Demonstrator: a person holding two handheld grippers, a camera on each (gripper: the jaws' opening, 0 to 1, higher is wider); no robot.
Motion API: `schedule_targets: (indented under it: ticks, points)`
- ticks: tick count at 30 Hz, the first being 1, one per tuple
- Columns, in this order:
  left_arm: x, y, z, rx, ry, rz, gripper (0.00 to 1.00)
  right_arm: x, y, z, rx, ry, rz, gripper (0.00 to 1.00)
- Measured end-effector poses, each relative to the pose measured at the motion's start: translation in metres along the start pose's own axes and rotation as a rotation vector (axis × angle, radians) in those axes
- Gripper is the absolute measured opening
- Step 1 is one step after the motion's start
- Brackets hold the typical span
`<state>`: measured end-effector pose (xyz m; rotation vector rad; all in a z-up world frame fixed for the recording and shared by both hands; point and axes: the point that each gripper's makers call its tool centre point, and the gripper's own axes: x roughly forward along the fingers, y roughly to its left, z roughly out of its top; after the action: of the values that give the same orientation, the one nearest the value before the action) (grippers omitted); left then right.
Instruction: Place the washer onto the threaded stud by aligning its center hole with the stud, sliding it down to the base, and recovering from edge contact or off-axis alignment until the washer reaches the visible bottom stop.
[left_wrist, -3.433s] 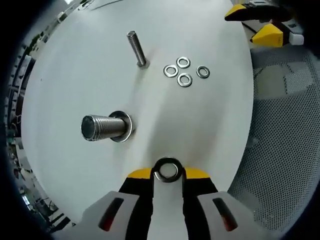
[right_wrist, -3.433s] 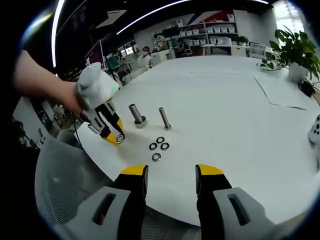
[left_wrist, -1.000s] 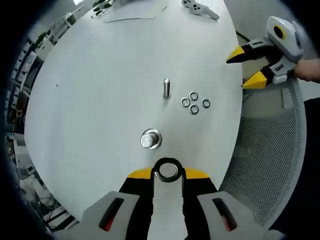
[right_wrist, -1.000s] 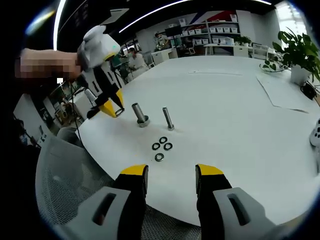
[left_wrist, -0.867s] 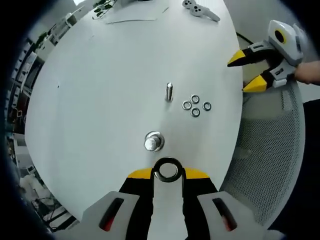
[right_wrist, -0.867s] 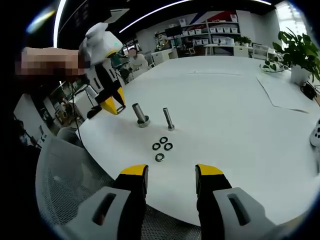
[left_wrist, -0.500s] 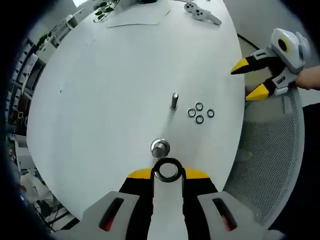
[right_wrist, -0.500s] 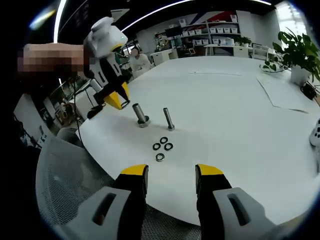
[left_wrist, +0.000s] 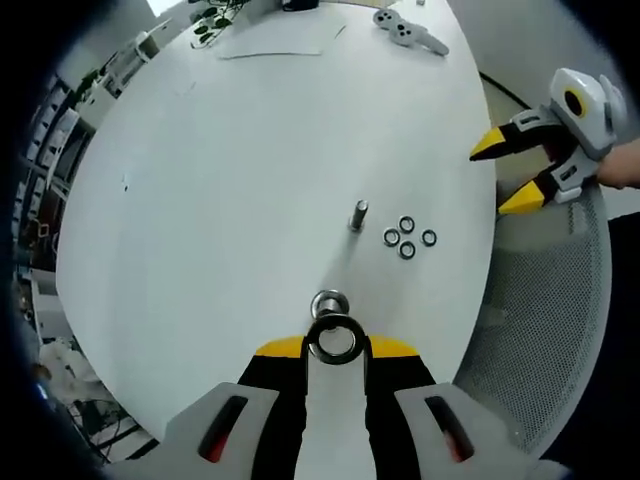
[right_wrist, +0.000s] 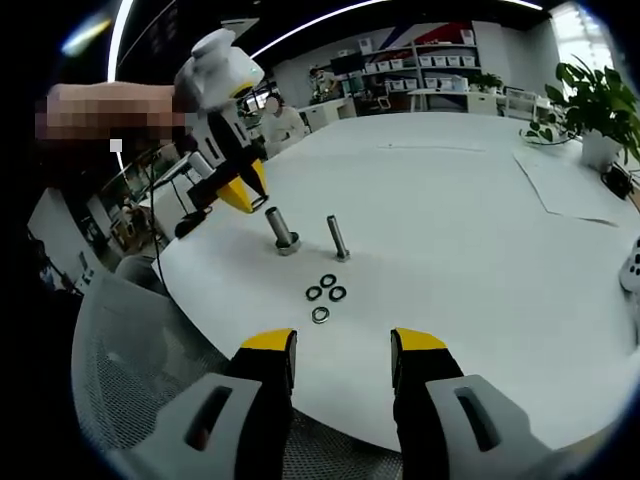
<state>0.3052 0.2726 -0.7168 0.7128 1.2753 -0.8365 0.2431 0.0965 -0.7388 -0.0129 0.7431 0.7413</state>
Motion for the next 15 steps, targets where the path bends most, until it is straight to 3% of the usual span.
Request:
schedule_targets:
  ticks: [15]
  points:
    - [0.0060,0.0038,0.0005,0.003,0.020,-0.006,0.18,-0.0002,-0.0002,0.0000,0.004,-0.001,-0.002,0.41]
